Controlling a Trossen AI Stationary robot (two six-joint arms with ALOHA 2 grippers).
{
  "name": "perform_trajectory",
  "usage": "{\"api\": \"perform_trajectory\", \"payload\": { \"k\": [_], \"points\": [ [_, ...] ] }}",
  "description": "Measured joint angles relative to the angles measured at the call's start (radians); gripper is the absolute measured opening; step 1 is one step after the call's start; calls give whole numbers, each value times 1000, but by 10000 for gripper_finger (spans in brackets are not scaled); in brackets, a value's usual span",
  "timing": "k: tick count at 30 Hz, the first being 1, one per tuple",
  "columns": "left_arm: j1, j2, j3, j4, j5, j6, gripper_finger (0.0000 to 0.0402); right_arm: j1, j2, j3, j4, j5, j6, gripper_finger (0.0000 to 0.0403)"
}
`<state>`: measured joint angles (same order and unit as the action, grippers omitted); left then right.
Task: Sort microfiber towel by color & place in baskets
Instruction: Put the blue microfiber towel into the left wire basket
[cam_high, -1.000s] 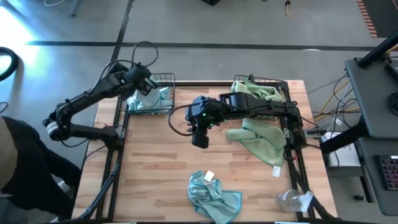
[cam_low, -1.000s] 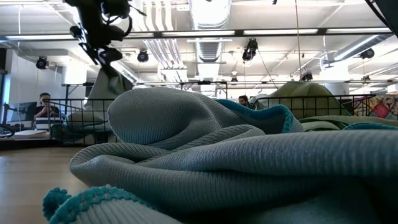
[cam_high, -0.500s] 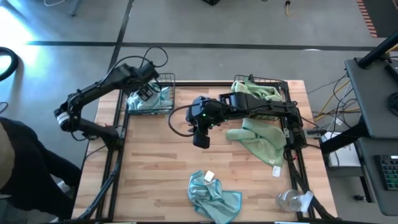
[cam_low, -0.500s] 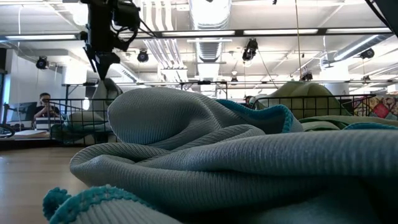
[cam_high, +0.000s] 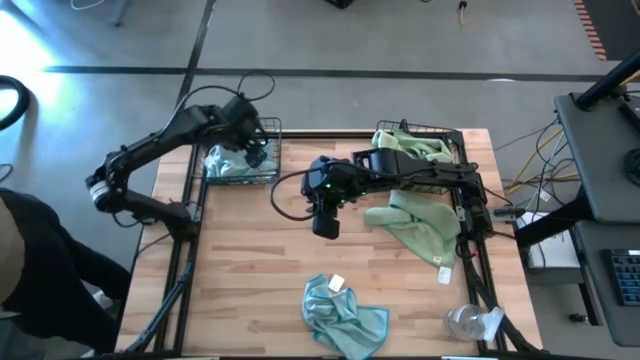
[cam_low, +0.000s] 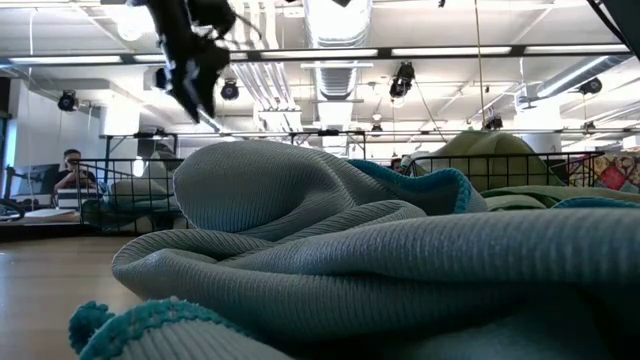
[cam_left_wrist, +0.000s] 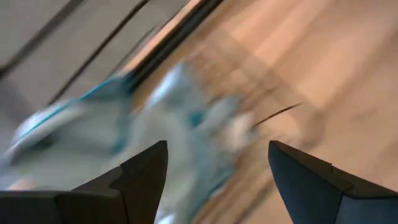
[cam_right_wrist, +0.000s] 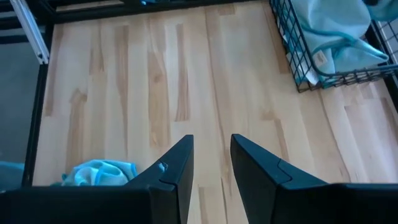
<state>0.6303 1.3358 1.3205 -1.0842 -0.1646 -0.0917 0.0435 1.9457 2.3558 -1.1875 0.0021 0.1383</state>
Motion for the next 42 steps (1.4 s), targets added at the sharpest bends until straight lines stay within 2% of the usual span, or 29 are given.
{"api": "perform_trajectory", "payload": {
  "k": [3, 6, 13, 21, 24, 31, 36, 42],
  "points": [
    [-31, -67, -37, 116, 144, -16, 261, 0, 0, 0, -28, 0, 1, 100],
    [-81, -137, -77, 193, 215, -47, 261, 0, 0, 0, -66, 0, 16, 98],
    [-282, -287, -227, 276, 219, -190, 261, 1, 0, 0, -210, 2, 51, 96],
    [-532, -354, -445, 542, 175, -411, 261, 5, 0, -3, -385, 68, 184, 94],
    [-594, -329, -514, 650, 181, -446, 261, 8, 0, -7, -383, 77, 237, 94],
    [-667, -213, -609, 873, 294, -444, 261, 49, -3, -7, -383, 75, 268, 94],
    [-711, -94, -615, 924, 358, -481, 261, 81, -26, -7, -384, 69, 271, 95],
    [-785, 107, -565, 997, 367, -521, 261, 132, -72, -7, -384, 69, 274, 89]
  ]
}}
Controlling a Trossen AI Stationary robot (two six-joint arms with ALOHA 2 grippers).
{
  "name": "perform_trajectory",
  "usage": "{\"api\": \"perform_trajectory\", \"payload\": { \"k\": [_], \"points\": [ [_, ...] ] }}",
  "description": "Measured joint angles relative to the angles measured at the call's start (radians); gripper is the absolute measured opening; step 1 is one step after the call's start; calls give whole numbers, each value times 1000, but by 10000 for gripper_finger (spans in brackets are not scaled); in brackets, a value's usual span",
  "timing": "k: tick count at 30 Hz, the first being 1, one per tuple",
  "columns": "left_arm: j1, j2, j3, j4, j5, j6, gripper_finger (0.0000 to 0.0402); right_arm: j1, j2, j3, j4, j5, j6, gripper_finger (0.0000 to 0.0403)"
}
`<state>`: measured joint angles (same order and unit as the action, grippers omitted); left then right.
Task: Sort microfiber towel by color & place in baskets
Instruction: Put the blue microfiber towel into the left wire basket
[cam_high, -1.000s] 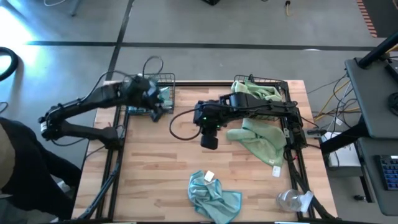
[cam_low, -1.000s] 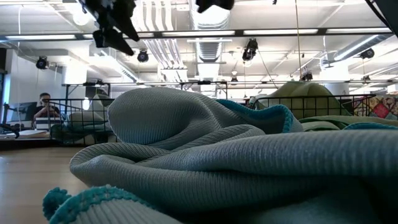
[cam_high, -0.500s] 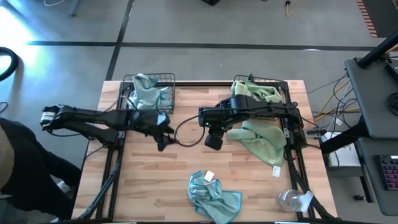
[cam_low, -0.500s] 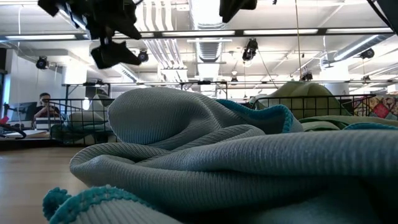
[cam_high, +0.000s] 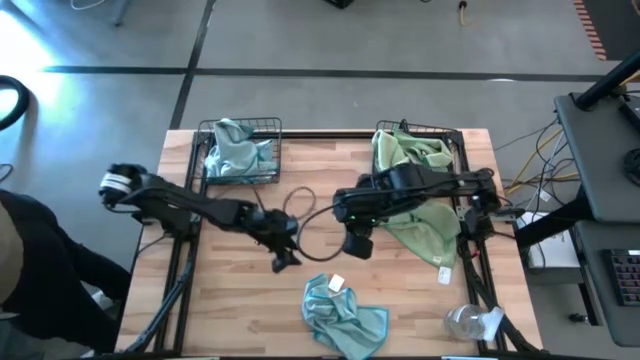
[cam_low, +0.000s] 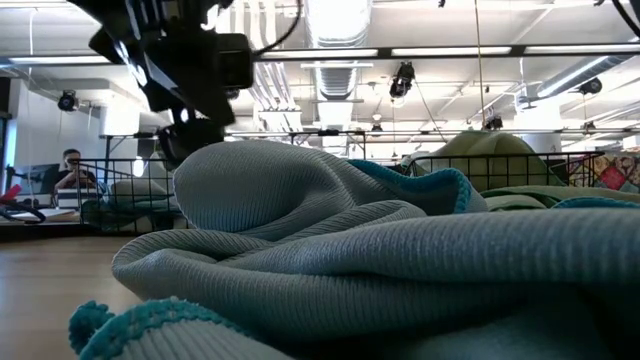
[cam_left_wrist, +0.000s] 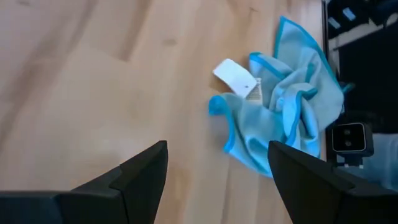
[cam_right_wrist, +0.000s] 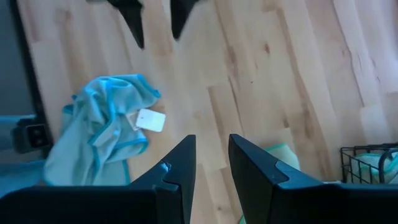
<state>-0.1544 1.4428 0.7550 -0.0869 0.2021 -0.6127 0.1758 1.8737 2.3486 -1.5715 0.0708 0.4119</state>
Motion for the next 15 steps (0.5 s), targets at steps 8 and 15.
{"api": "perform_trajectory", "payload": {
  "k": [8, 15],
  "points": [
    [-93, 233, 199, 14, 86, -18, 261, 60, -80, 0, 0, 0, 47, 89],
    [-166, 409, 354, -51, 161, -25, 261, 83, -135, 0, 0, 0, 53, 89]
  ]
}}
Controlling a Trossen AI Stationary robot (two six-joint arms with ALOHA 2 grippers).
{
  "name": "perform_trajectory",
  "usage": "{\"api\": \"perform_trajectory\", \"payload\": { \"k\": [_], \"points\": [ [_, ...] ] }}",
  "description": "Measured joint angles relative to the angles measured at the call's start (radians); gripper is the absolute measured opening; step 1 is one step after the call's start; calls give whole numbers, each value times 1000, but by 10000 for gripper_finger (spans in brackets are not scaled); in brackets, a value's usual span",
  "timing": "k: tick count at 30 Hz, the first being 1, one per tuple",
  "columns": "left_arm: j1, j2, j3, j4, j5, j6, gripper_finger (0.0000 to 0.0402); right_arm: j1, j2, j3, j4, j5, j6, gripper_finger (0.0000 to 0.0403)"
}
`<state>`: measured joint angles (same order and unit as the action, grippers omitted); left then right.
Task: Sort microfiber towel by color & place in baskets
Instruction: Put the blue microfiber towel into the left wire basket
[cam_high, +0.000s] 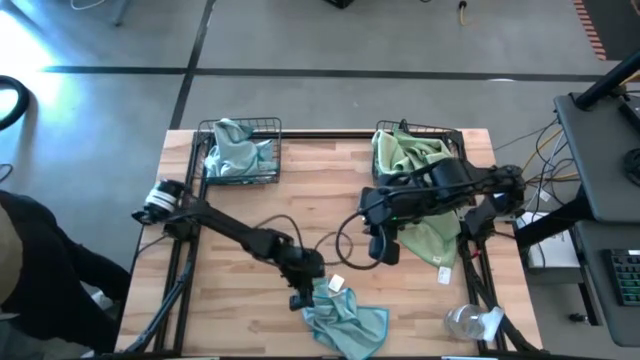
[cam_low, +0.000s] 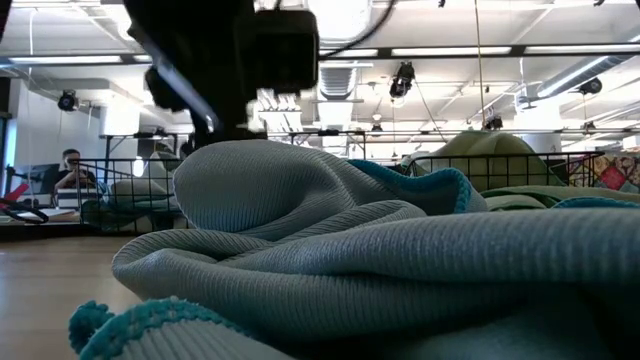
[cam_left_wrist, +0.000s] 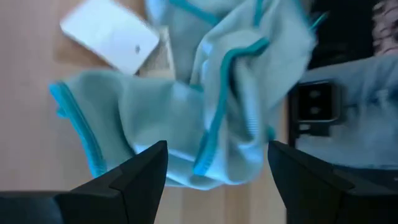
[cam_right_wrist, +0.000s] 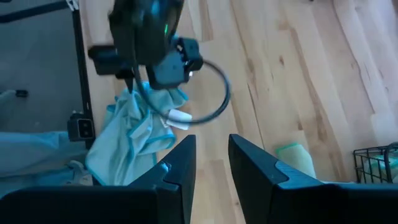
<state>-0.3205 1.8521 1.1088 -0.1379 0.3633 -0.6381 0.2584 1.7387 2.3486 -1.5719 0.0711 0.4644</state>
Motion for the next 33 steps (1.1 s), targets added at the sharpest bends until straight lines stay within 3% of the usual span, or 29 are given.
{"api": "perform_trajectory", "payload": {
  "k": [9, 18, 24, 33],
  "points": [
    [-13, 161, 157, -110, -7, 0, 261, 0, -24, 0, 0, 0, -1, 89],
    [-13, 215, 211, -158, -30, -14, 249, 0, -31, 0, 1, 0, -15, 89],
    [-11, 201, 208, -174, -43, -22, 180, -1, -31, 0, 1, 0, -40, 89],
    [-12, 199, 251, -277, -45, 8, 11, -1, -31, 0, 1, 1, -65, 89]
  ]
}}
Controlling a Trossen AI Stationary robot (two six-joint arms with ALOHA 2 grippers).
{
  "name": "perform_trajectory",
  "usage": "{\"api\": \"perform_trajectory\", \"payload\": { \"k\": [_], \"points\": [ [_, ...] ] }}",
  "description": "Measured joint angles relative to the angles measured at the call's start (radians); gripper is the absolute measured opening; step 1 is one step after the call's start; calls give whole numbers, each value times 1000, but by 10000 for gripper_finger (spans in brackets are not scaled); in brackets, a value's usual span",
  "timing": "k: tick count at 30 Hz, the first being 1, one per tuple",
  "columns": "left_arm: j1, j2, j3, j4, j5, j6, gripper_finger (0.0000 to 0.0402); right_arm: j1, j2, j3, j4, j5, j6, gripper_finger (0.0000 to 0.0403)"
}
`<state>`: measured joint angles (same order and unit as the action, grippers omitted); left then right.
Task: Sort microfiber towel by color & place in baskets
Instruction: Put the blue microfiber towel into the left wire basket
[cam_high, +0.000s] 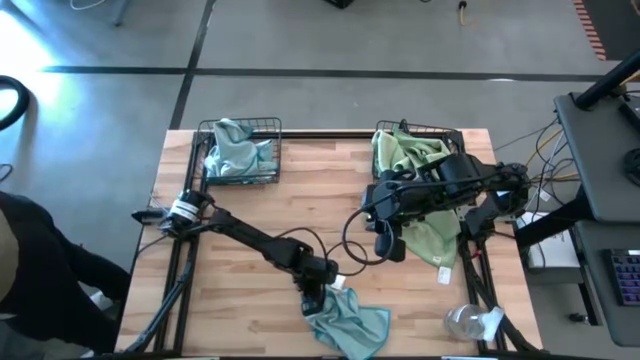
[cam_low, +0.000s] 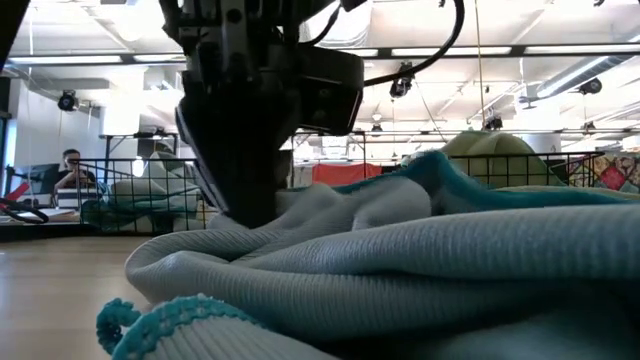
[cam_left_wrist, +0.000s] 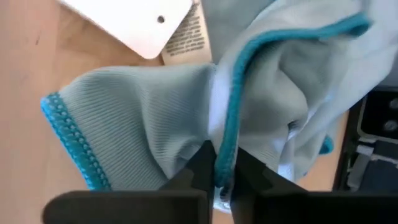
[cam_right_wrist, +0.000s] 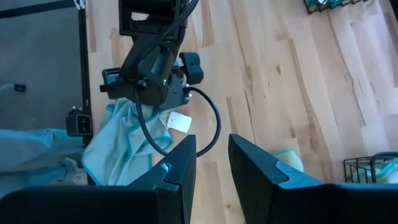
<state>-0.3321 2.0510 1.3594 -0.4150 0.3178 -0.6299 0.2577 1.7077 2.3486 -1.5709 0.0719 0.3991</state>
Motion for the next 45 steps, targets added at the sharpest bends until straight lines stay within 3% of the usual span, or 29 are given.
{"api": "perform_trajectory", "payload": {
  "k": [7, 10, 19, 25, 31, 35, 45],
  "points": [
    [17, 0, 64, -125, -1, 58, 9, 0, 0, 0, 0, 8, -5, 89],
    [31, 0, 141, -225, -73, 125, 2, 0, 0, 0, 0, 9, -6, 89],
    [112, -8, 438, -662, -556, 331, 12, 0, 1, 0, 0, 44, 1, 89],
    [180, -81, 551, -805, -824, 387, 19, 0, 1, 0, 0, 62, 3, 89],
    [280, -241, 531, -843, -909, 415, 22, -2, 1, 3, 24, 143, 2, 89],
    [355, -371, 503, -832, -950, 431, 22, 2, 2, -1, 0, 147, 5, 89],
    [581, -559, 467, -736, -999, 576, 22, 0, 5, -2, 1, 167, 52, 89]
  ]
}}
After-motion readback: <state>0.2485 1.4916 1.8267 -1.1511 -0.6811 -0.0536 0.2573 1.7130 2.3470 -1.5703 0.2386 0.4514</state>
